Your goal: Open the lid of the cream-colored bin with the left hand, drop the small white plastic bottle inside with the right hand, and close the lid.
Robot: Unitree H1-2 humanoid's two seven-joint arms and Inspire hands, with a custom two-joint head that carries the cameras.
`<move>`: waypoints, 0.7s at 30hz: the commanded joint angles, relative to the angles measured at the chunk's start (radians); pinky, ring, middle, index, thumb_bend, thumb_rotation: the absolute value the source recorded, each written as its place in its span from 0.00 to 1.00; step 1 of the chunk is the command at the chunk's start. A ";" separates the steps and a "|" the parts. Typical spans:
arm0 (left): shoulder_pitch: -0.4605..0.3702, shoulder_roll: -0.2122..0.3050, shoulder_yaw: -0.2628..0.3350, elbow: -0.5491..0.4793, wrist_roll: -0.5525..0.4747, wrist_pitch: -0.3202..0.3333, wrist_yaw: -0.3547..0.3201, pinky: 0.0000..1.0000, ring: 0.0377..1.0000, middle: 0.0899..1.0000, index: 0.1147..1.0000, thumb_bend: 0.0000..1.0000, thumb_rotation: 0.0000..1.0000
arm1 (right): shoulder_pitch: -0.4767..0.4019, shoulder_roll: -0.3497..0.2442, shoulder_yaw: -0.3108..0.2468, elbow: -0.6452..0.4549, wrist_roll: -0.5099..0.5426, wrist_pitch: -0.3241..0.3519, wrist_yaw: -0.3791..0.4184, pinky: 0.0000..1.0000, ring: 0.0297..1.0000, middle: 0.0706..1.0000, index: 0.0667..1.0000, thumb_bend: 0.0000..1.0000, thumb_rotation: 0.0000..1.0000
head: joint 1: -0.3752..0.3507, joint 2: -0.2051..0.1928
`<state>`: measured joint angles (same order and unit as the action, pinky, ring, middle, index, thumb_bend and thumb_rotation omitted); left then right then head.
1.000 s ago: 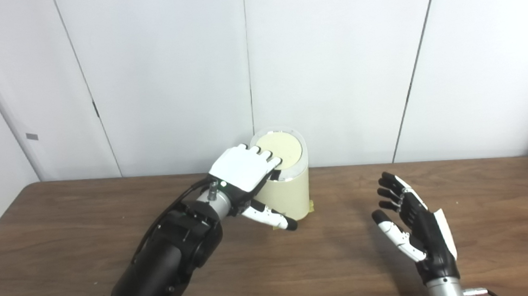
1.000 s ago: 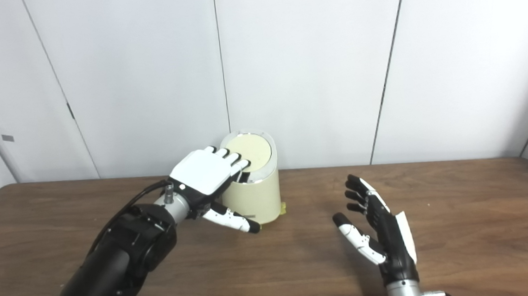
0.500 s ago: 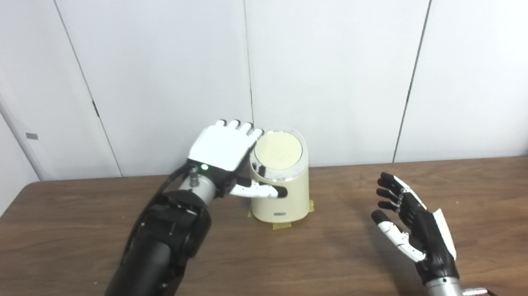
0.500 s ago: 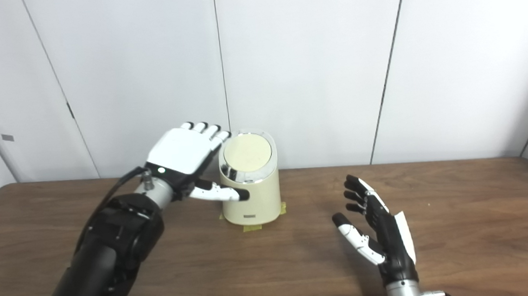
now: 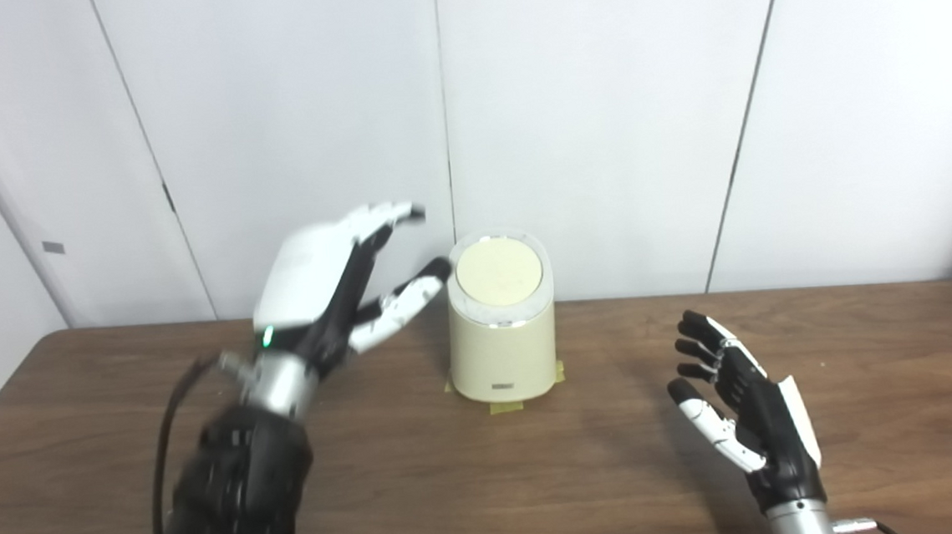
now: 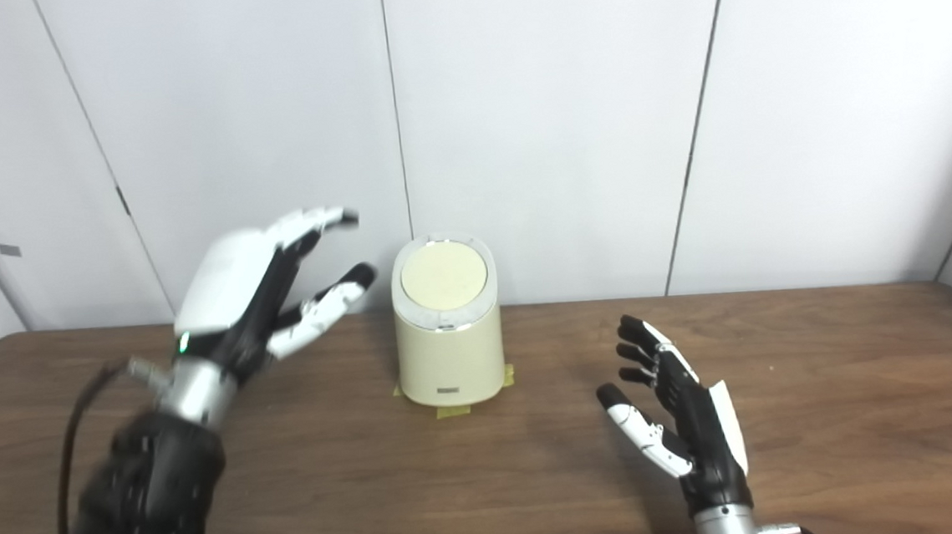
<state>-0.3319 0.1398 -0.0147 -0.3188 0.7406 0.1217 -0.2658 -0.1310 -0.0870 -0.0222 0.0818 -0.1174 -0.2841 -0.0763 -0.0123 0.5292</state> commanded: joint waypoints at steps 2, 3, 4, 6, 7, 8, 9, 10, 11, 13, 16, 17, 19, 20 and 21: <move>0.030 -0.028 0.035 0.022 -0.140 -0.070 0.110 0.67 0.77 0.76 0.74 0.25 0.71 | 0.014 0.008 -0.003 -0.013 0.031 -0.016 0.010 0.76 0.82 0.84 0.82 0.33 0.61 | -0.003 0.002; 0.052 -0.034 0.044 0.033 -0.178 -0.089 0.131 0.66 0.75 0.75 0.74 0.24 0.71 | 0.013 0.010 -0.004 -0.013 0.033 -0.020 0.007 0.76 0.82 0.83 0.82 0.30 0.61 | -0.003 0.002; 0.073 -0.037 0.051 0.042 -0.206 -0.112 0.154 0.64 0.74 0.74 0.74 0.23 0.68 | 0.013 0.012 -0.007 -0.013 0.028 -0.023 0.002 0.75 0.81 0.82 0.81 0.27 0.61 | -0.003 0.004; 0.107 -0.032 0.060 0.061 -0.247 -0.162 0.195 0.63 0.72 0.74 0.73 0.23 0.66 | 0.015 0.013 -0.011 -0.016 0.018 -0.022 -0.007 0.73 0.80 0.81 0.80 0.23 0.62 | -0.002 0.005; 0.122 -0.028 0.066 0.072 -0.263 -0.190 0.216 0.64 0.73 0.75 0.73 0.23 0.67 | 0.015 0.013 -0.013 -0.016 0.015 -0.024 -0.010 0.73 0.80 0.81 0.80 0.21 0.62 | -0.002 0.005; 0.140 -0.026 0.077 0.087 -0.291 -0.224 0.238 0.65 0.73 0.75 0.74 0.22 0.68 | 0.015 0.014 -0.015 -0.016 0.012 -0.026 -0.013 0.73 0.80 0.81 0.79 0.20 0.62 | -0.003 0.005; 0.154 -0.027 0.088 0.101 -0.325 -0.252 0.255 0.66 0.74 0.75 0.74 0.21 0.68 | 0.016 0.014 -0.016 -0.016 0.007 -0.027 -0.017 0.72 0.79 0.80 0.79 0.18 0.62 | -0.003 0.005; 0.166 -0.032 0.100 0.111 -0.364 -0.271 0.267 0.66 0.75 0.76 0.74 0.21 0.65 | 0.017 0.013 -0.018 -0.018 0.002 -0.028 -0.019 0.72 0.79 0.80 0.79 0.17 0.62 | -0.005 0.008; 0.180 -0.039 0.111 0.119 -0.410 -0.283 0.273 0.67 0.75 0.76 0.74 0.22 0.63 | 0.018 0.014 -0.019 -0.021 -0.002 -0.027 -0.022 0.71 0.79 0.80 0.78 0.16 0.60 | -0.006 0.008; 0.209 -0.052 0.119 0.128 -0.445 -0.310 0.297 0.68 0.76 0.77 0.75 0.23 0.63 | 0.022 0.015 -0.022 -0.027 -0.014 -0.033 -0.032 0.70 0.77 0.78 0.77 0.18 0.58 | -0.007 0.010; 0.249 -0.077 0.117 0.140 -0.445 -0.379 0.354 0.64 0.74 0.74 0.73 0.24 0.53 | 0.025 0.018 -0.032 -0.037 -0.050 -0.070 -0.063 0.63 0.70 0.71 0.70 0.21 0.43 | -0.011 0.016; 0.259 -0.089 0.116 0.136 -0.445 -0.390 0.369 0.64 0.73 0.73 0.72 0.24 0.50 | 0.026 0.021 -0.036 -0.051 -0.060 -0.066 -0.074 0.60 0.68 0.69 0.68 0.22 0.38 | -0.012 0.016; 0.273 -0.108 0.115 0.116 -0.453 -0.385 0.385 0.63 0.72 0.72 0.71 0.26 0.47 | 0.028 0.029 -0.047 -0.087 -0.068 -0.043 -0.090 0.56 0.64 0.66 0.64 0.24 0.29 | -0.014 0.015; 0.278 -0.115 0.116 0.099 -0.457 -0.374 0.387 0.64 0.72 0.72 0.71 0.26 0.46 | 0.027 0.033 -0.054 -0.104 -0.061 -0.034 -0.095 0.57 0.64 0.65 0.64 0.25 0.26 | -0.015 0.014; 0.281 -0.119 0.116 0.088 -0.459 -0.367 0.389 0.65 0.73 0.72 0.71 0.26 0.47 | 0.027 0.036 -0.059 -0.115 -0.055 -0.029 -0.097 0.58 0.65 0.65 0.64 0.25 0.22 | -0.015 0.014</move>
<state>-0.0107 0.0167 0.1045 -0.1686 0.2897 -0.2196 0.1059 -0.0810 -0.0530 -0.0702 0.0091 -0.1779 -0.2993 -0.1581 -0.0261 0.5430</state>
